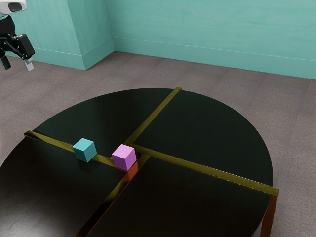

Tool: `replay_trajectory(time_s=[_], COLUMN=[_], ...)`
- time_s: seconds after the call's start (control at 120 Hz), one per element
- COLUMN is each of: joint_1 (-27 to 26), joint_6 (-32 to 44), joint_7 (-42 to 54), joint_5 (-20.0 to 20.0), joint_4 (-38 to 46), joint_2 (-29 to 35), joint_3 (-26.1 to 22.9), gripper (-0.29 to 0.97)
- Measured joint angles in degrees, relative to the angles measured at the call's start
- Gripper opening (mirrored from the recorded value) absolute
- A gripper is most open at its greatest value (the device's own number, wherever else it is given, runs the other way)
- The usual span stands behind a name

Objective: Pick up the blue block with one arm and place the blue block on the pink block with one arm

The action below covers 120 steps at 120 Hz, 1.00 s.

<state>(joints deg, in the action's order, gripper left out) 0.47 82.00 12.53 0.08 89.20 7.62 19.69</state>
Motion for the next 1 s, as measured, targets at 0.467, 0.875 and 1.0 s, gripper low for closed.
replay_trajectory(time_s=[0.467, 0.875, 1.0], joint_1=[2.33, 4.46, 4.38], joint_6=[3.25, 27.84, 30.5], joint_7=[-0.01, 1.35, 2.03], joint_5=[0.89, -11.43, -14.06], joint_4=[-10.97, -5.94, -6.3], joint_2=[-14.01, -38.86, -38.79], joint_3=[6.76, 4.95, -1.33], gripper=[0.68, 0.68, 0.68])
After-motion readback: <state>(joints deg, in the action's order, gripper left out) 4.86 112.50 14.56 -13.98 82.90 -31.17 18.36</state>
